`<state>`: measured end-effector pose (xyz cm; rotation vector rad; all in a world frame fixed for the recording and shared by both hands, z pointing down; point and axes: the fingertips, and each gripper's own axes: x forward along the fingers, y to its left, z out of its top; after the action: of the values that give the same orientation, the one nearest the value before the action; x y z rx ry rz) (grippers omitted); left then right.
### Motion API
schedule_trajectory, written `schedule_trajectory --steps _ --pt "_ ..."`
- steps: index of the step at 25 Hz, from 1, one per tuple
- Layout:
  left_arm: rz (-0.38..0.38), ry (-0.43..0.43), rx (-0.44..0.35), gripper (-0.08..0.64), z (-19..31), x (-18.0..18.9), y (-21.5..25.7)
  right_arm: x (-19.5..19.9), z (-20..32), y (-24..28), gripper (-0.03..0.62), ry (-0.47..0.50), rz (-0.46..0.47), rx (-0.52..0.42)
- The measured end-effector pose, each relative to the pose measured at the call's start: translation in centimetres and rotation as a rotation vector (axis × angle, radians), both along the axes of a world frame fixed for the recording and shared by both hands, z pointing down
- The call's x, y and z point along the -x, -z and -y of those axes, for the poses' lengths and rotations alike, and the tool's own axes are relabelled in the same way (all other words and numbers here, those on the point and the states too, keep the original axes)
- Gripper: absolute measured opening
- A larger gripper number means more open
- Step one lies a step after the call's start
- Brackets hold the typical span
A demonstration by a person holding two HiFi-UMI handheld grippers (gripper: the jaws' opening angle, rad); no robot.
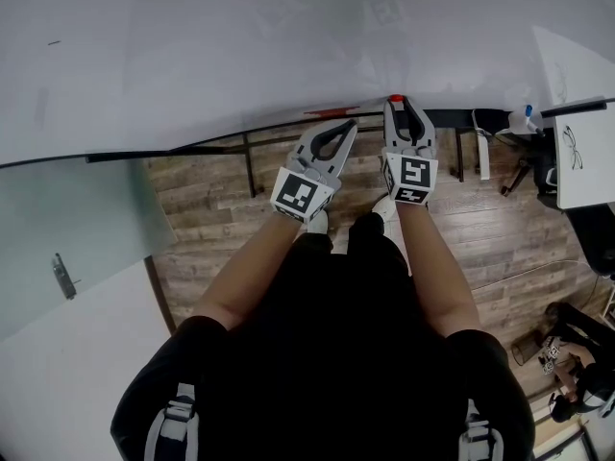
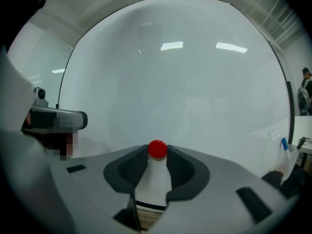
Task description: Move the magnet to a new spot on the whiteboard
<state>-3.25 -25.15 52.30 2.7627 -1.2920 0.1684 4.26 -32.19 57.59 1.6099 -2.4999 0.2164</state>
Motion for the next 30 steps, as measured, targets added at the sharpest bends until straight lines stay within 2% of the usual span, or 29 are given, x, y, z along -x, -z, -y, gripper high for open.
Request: schedule_trajectory --steps 5,10,19,30 --pt "0.005 0.010 -0.005 0.003 -0.1 0.5 0.7 0.6 -0.7 1.9 0.115 0.042 -0.014 -0.032" --pt "0.016 -0.001 -0.016 0.003 -1.2 1.7 2.0 2.2 -3.1 4.0 0.115 0.140 0.006 -0.027" --pt "-0.004 -0.038 -0.076 0.003 -4.2 4.8 7.4 5.5 -8.7 10.4 0.115 0.309 0.043 -0.059" --pt "-0.008 -0.077 -0.118 0.003 -8.3 8.7 14.1 9.9 -14.3 18.3 0.117 0.424 0.083 -0.116"
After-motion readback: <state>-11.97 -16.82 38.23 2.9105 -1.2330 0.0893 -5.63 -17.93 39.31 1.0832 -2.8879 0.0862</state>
